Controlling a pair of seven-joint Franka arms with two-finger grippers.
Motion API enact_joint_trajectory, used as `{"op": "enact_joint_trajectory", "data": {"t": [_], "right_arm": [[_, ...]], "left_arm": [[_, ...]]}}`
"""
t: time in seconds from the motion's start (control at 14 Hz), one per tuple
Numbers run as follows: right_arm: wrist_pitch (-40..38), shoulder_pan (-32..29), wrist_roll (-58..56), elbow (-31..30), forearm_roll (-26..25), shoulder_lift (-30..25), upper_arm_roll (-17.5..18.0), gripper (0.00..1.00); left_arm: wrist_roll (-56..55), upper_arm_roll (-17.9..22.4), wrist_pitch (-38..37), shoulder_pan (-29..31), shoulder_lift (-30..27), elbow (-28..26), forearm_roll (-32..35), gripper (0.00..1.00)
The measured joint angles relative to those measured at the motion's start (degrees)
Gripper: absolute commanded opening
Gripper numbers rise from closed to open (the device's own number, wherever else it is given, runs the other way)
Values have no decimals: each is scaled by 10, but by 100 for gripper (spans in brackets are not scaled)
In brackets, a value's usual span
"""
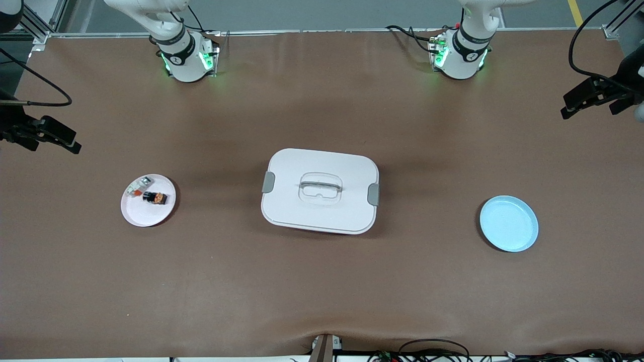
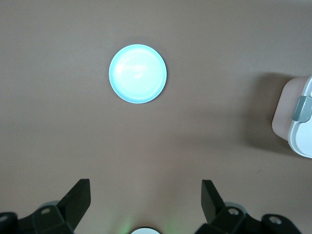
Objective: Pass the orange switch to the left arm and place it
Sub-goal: 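Reach the right gripper down toward the orange switch on the pink plate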
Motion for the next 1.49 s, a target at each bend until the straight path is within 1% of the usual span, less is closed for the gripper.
{"op": "enact_joint_trajectory", "data": {"t": [1.49], "right_arm": [[-4,-10,0,1,-3,0,-2,100]], "left_arm": [[0,-1,0,-1,4,0,0,100]]}}
